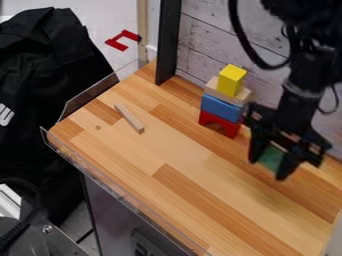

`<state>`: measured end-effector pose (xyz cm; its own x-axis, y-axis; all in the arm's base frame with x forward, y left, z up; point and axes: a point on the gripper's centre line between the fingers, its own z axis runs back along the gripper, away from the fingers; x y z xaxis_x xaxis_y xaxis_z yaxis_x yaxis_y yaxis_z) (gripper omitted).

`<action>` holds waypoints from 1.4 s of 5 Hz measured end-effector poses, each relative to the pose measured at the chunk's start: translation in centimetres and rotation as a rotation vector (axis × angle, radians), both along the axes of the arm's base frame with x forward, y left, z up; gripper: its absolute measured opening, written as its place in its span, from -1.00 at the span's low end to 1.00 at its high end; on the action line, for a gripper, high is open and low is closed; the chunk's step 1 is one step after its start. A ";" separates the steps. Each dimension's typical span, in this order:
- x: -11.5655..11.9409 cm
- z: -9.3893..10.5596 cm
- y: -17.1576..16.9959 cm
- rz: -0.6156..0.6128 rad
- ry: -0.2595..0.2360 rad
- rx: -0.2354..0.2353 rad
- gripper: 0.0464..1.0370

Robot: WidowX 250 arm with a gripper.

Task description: Move the green triangle to the right side of the table.

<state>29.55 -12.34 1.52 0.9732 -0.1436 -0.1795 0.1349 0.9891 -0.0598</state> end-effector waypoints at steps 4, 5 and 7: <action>1.2 -3.5 -2.3 -0.090 0.046 -0.061 0.04; 1.4 -3.5 -2.3 -0.078 0.040 -0.077 0.04; 1.5 -4.3 -1.1 -0.038 0.055 -0.075 0.73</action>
<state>31.05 -13.45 -2.78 0.9558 -0.1954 -0.2198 0.1669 0.9757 -0.1417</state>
